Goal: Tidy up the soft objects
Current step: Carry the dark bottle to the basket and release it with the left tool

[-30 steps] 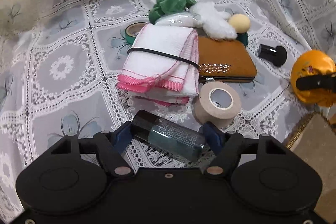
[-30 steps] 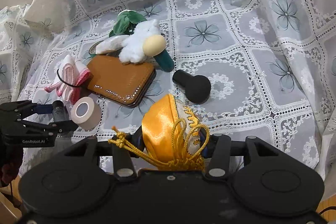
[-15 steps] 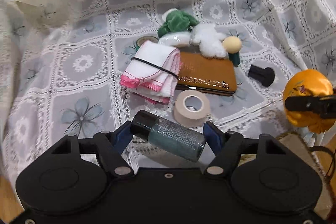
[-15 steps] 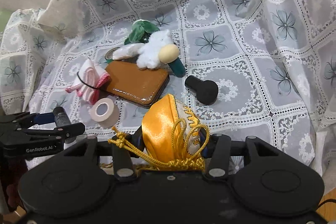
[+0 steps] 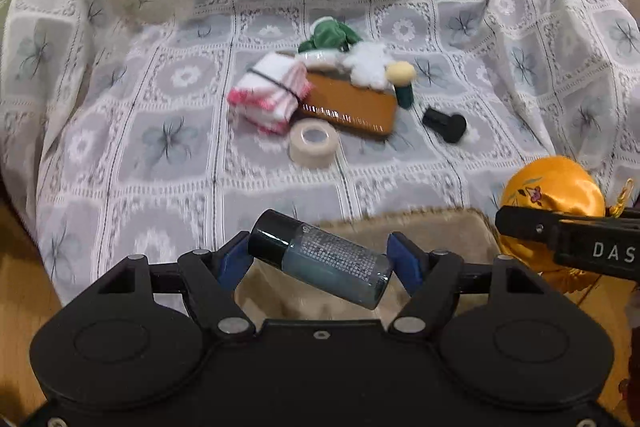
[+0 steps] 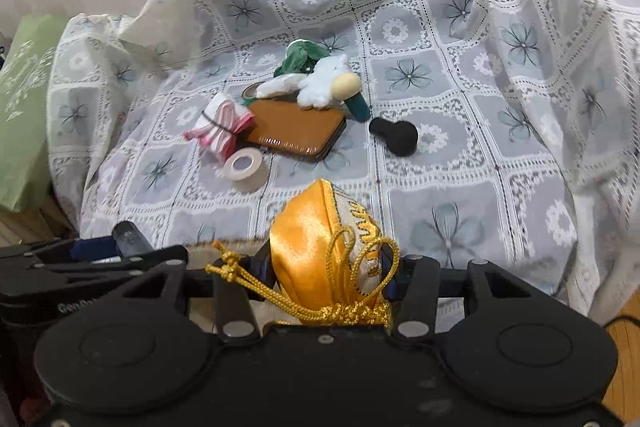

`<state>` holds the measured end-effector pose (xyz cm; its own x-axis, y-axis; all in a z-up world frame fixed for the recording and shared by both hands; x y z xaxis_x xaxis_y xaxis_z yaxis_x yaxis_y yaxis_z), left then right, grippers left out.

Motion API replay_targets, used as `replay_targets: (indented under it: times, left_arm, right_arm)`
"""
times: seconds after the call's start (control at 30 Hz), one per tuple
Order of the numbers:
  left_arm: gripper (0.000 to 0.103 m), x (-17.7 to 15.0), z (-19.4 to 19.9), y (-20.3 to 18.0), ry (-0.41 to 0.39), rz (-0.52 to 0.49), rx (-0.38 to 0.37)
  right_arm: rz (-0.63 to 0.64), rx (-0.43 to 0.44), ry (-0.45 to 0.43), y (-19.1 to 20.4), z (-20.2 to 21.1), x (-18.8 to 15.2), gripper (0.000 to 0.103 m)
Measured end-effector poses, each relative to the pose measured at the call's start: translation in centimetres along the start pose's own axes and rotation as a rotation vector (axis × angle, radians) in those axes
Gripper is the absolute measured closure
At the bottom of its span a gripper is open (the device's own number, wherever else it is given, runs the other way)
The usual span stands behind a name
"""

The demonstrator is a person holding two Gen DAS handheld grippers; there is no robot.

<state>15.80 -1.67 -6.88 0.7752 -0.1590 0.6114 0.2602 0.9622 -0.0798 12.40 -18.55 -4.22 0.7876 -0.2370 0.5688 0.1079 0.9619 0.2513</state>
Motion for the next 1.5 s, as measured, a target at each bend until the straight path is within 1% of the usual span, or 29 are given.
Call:
replay_targets:
  times: [0.23, 0.4, 0.57, 0.73, 1.03, 1.17, 1.43, 1.5]
  left_arm:
    - [0.035, -3.6, 1.4, -0.8, 0.011, 0.041, 0.030]
    - [0.035, -4.9, 2.6, -1.0, -0.012, 0.060, 0.054]
    - [0.035, -5.8, 3.1, -1.2, -0.026, 0.078, 0.075]
    - [0.035, -6.3, 2.6, -0.9, -0.017, 0.096, 0.093]
    - [0.034, -7.3, 2.1, -0.8, 0.006, 0.104, 0.111]
    - [0.024, -7.6, 2.0, -0.9, 0.012, 0.109, 0.105]
    - [0.023, -8.2, 2.6, -0.6, 0.010, 0.125, 0.128]
    - [0.020, -8.3, 2.8, -0.6, 0.004, 0.125, 0.139]
  right_arm:
    - [-0.008, 0.019, -0.007, 0.0, 2.8, -3.3, 0.055]
    - [-0.023, 0.046, -0.009, 0.1, 4.5, -5.1, 0.055]
    - [-0.031, 0.073, -0.014, 0.3, 6.0, -6.3, 0.055]
    - [-0.030, 0.071, -0.016, 0.4, 6.6, -7.0, 0.055]
    - [-0.010, 0.066, 0.006, 1.0, 5.9, -7.6, 0.055]
    - [-0.004, 0.061, 0.008, 1.0, 5.9, -7.6, 0.055]
    - [-0.003, 0.054, 0.002, 0.9, 5.8, -7.4, 0.054]
    - [0.003, 0.051, -0.002, 0.9, 5.7, -7.3, 0.053]
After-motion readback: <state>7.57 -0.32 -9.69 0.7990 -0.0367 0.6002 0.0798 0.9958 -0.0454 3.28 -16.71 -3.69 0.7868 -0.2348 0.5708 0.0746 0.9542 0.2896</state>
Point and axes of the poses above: each gripper's, at about its wrist camera, not at the fingertips, and z roughly against the way its jaws point, y to its left, x to its top, the point moved 9 cm from there along -z, roughly the way its jaws point, and after that the axes turned 1 degree about -z, right-handed, at the moved point
